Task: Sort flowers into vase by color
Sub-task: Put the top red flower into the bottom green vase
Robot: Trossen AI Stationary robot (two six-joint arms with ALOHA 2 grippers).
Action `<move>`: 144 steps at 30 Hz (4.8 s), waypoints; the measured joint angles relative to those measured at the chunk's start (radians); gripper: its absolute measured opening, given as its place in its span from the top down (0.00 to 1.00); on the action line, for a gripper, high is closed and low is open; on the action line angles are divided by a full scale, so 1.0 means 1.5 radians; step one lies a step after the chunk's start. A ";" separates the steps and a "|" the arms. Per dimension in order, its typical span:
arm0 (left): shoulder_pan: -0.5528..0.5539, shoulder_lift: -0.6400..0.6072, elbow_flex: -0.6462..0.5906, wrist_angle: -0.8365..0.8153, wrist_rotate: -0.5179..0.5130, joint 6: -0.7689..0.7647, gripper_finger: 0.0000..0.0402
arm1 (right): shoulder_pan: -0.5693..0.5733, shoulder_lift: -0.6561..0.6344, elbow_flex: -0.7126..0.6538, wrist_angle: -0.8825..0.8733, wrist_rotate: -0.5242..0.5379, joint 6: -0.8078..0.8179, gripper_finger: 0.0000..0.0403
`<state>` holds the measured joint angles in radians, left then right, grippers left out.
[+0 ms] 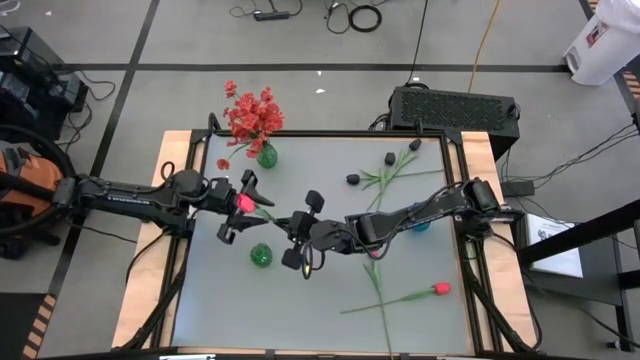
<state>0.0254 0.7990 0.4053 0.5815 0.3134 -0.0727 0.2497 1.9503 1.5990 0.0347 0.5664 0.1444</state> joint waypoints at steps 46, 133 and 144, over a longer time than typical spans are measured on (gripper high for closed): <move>0.000 -0.343 0.075 -0.548 0.002 0.063 0.96 | 0.053 -0.010 0.001 -0.294 0.077 0.175 0.58; 0.000 -0.341 0.179 -0.618 -0.162 0.141 0.60 | 0.167 -0.009 0.000 -0.626 -0.072 0.648 0.58; 0.000 -0.373 0.210 -0.682 -0.161 0.140 0.60 | 0.223 -0.004 0.000 -0.713 -0.141 0.886 0.58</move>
<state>0.0256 0.2398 0.7200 -0.4417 0.0719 0.1368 0.5848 1.9443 1.5990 -1.0352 0.3551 1.4736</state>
